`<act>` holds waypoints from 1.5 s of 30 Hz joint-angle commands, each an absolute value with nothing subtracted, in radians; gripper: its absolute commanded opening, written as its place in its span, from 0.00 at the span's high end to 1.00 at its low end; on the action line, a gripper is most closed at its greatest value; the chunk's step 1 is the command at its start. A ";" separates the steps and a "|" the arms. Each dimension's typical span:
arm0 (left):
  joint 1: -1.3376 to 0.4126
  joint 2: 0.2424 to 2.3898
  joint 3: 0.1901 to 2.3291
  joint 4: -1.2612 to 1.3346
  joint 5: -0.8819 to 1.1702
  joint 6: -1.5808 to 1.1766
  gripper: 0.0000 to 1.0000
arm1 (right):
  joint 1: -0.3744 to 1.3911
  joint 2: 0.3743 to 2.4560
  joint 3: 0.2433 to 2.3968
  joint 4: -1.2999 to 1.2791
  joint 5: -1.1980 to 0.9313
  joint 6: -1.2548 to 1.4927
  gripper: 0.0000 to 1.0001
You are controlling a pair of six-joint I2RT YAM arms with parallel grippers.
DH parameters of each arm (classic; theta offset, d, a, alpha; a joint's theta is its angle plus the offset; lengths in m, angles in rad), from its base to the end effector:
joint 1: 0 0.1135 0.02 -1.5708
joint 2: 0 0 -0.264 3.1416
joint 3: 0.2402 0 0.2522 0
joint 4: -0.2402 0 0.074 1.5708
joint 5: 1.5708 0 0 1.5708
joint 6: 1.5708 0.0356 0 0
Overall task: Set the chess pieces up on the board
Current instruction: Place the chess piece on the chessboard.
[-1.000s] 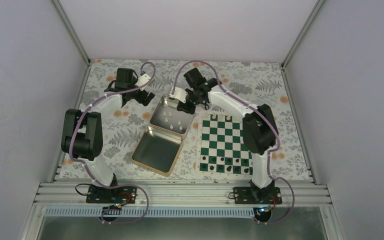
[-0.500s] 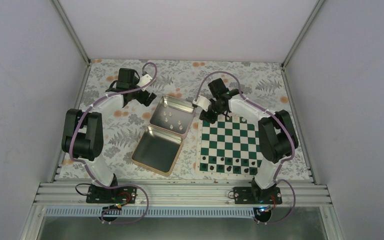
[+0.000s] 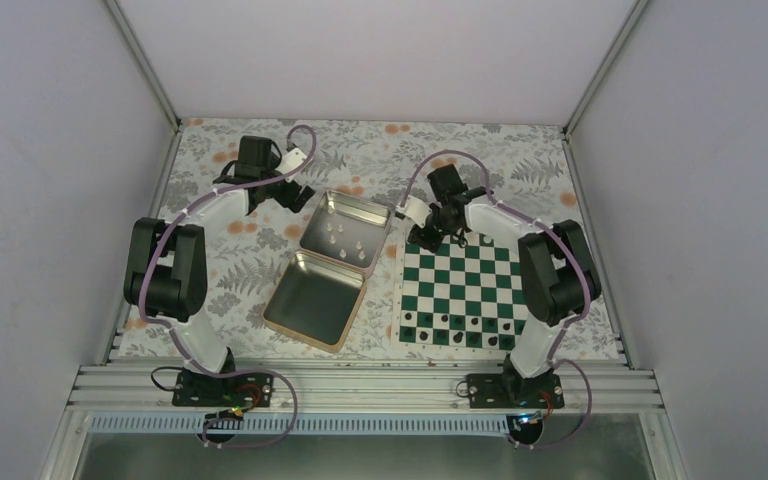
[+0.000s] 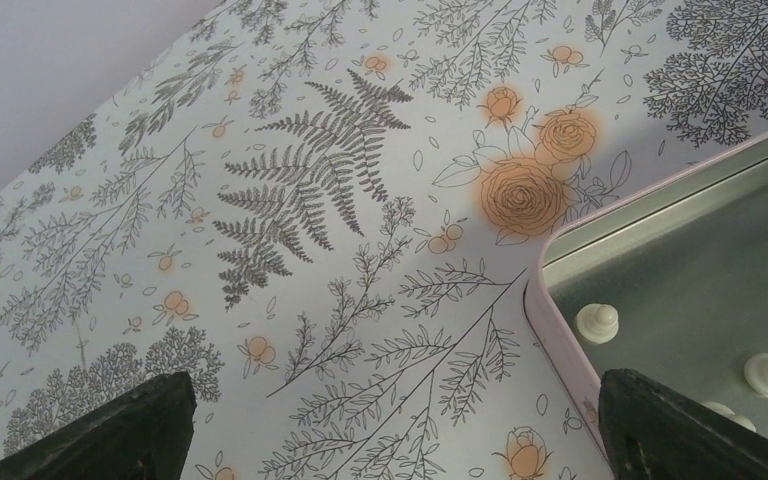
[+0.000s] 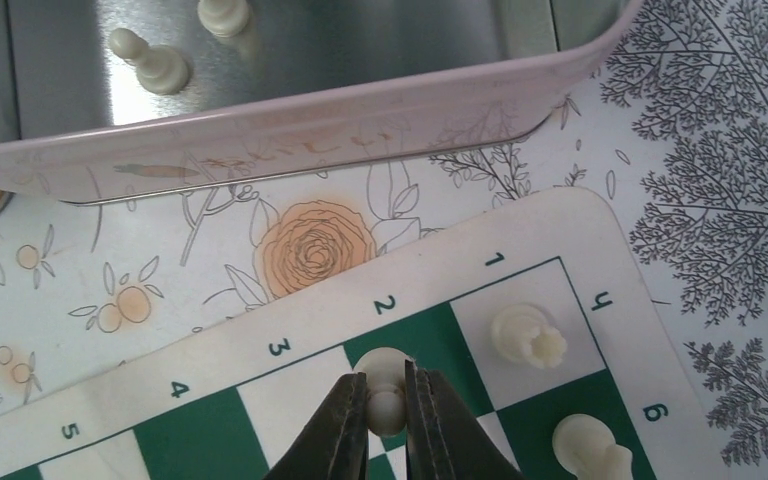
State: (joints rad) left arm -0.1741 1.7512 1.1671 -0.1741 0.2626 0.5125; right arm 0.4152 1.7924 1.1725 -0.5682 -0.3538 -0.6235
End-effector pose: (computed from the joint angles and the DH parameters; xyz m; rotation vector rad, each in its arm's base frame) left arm 0.3761 -0.0755 0.2137 0.8960 2.1189 -0.1326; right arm 0.3175 0.1534 0.1779 -1.4188 2.2937 0.4250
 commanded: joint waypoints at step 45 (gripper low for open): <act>-0.180 1.744 1.185 -0.167 0.273 0.509 0.00 | 0.390 1.885 1.181 -0.539 -0.357 -0.644 0.88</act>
State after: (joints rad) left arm -0.1768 1.7512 1.1671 -0.1741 0.2630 0.5125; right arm 0.3965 1.8702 1.1679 -0.5430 -0.3538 -0.6273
